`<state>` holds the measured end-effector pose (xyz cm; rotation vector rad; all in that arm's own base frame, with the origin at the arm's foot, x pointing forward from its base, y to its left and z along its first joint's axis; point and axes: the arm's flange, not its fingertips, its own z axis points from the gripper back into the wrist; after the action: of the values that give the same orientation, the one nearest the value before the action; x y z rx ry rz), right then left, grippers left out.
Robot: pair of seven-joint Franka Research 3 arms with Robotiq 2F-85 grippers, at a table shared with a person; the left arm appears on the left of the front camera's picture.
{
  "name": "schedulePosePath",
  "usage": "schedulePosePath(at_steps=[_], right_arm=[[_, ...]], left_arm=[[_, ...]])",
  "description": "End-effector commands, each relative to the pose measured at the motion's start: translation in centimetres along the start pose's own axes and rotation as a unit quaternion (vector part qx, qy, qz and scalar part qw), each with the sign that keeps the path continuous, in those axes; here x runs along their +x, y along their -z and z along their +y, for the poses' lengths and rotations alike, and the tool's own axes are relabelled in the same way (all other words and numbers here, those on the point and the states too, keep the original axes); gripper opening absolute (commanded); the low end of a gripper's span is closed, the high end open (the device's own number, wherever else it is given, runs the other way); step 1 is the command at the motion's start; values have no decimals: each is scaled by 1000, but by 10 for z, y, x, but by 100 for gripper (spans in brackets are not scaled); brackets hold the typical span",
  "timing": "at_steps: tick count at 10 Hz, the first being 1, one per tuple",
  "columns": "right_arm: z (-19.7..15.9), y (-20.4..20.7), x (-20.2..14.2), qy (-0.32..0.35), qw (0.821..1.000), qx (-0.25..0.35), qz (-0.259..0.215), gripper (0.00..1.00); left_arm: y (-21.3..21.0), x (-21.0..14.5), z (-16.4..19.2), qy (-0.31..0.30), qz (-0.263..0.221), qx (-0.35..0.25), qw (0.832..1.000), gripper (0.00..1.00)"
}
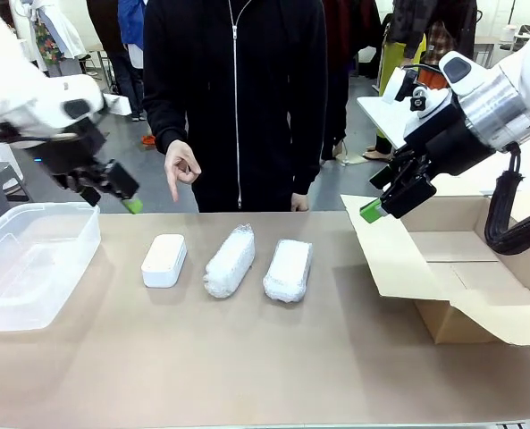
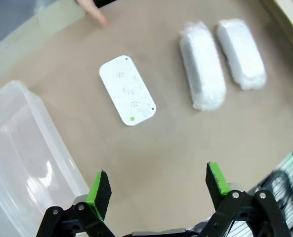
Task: Separate and place wrapped and unwrapped clocks.
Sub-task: Pick up the Digital clock indicated by the person.
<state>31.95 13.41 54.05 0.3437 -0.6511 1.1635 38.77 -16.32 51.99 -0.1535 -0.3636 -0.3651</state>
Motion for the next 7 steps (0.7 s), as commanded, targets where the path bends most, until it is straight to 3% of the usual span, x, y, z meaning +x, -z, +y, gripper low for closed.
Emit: schedulePosePath(at_steps=[1, 3, 4, 5, 7], right_arm=[[-1, 2, -1, 2, 1000, 9, -5, 100], [-1, 2, -1, 2, 1000, 9, -5, 100], [-1, 2, -1, 2, 1000, 9, -5, 100], [-1, 2, -1, 2, 1000, 9, -5, 100], [-1, 2, -1, 2, 1000, 9, -5, 100]], left_arm=[[17, 42, -7, -111, 55, 61, 990, 100], [54, 59, -4, -144, 41, 89, 985, 100], [58, 56, 1, -88, -6, 18, 996, 100], [50, 46, 2, -132, 44, 74, 988, 100], [50, 46, 2, -132, 44, 74, 988, 100]])
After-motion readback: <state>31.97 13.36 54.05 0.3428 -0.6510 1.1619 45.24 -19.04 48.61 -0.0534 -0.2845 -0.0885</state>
